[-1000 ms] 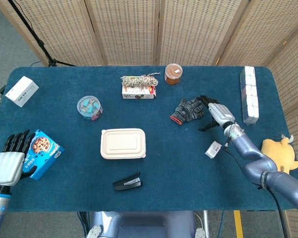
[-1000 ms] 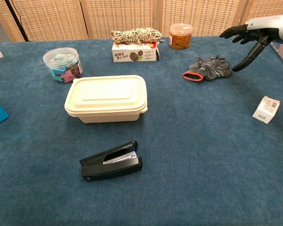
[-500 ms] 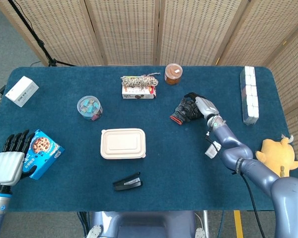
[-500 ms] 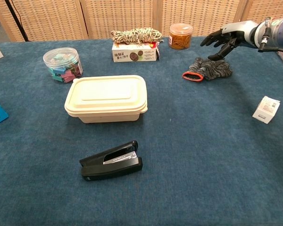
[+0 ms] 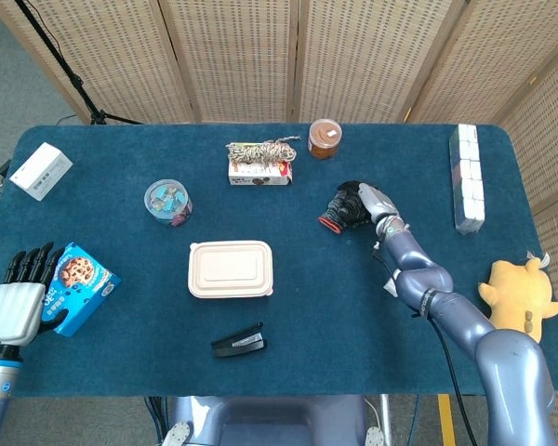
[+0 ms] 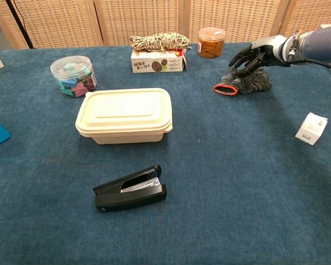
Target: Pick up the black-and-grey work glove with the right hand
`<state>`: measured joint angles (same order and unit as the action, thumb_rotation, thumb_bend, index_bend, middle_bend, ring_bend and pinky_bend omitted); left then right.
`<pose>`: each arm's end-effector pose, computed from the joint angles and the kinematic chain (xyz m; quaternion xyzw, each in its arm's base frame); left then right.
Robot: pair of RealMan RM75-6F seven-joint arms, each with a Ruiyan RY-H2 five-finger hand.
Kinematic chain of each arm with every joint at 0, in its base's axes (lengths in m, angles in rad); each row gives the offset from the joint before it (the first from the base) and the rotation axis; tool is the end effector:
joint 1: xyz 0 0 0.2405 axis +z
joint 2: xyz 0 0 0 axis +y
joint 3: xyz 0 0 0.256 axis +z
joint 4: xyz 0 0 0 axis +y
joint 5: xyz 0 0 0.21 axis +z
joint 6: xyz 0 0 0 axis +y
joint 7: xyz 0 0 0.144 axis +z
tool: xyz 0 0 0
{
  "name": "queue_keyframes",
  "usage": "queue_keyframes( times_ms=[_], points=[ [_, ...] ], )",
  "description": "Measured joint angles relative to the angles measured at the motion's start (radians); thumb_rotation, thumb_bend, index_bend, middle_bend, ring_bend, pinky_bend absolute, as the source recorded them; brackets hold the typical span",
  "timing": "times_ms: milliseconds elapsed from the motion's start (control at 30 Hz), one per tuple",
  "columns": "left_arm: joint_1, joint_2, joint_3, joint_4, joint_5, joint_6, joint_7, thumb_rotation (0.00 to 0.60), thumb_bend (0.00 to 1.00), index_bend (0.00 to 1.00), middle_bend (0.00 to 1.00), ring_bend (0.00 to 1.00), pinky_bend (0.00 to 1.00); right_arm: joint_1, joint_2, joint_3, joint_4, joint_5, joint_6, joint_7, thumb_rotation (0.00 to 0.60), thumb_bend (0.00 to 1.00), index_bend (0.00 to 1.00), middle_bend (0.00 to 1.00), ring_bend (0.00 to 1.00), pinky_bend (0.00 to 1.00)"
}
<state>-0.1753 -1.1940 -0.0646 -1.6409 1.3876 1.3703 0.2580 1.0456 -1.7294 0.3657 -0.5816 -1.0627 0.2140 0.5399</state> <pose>-0.2992 0.2093 0.1237 -0.6341 -0.3698 -0.3219 0.5979 -0.1859 -0.4992 -0.0043 0.5583 -0.6574 0.3392 0.3755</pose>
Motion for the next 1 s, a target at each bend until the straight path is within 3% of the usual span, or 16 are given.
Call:
queue_keyframes(
  times_ms=[233, 533, 733, 1000],
  points=[
    [0.001, -0.001, 0.004, -0.002, 0.003, 0.005, 0.002, 0.600, 0.18, 0.00, 0.00, 0.00, 0.00, 0.000, 0.016, -0.001, 0.001, -0.008, -0.045, -0.024, 0.600, 0.57, 0.25, 0.18, 0.07, 0.09],
    [0.001, 0.000, 0.008, -0.005, 0.007, 0.009, 0.002, 0.600, 0.18, 0.00, 0.00, 0.00, 0.00, -0.017, 0.151, -0.054, -0.183, 0.005, -0.113, -0.073, 0.600, 0.66, 0.27, 0.20, 0.08, 0.15],
    [0.002, 0.000, 0.012, -0.007, 0.012, 0.011, 0.007, 0.600, 0.18, 0.00, 0.00, 0.00, 0.00, -0.005, 0.303, -0.155, -0.358, 0.057, -0.168, -0.077, 0.600, 0.67, 0.26, 0.20, 0.08, 0.18],
    [0.003, -0.002, 0.016, -0.010, 0.016, 0.014, 0.013, 0.600, 0.18, 0.00, 0.00, 0.00, 0.00, 0.064, 0.481, -0.381, -0.570, 0.174, -0.126, -0.071, 0.600, 0.68, 0.21, 0.16, 0.07, 0.20]
  ],
)
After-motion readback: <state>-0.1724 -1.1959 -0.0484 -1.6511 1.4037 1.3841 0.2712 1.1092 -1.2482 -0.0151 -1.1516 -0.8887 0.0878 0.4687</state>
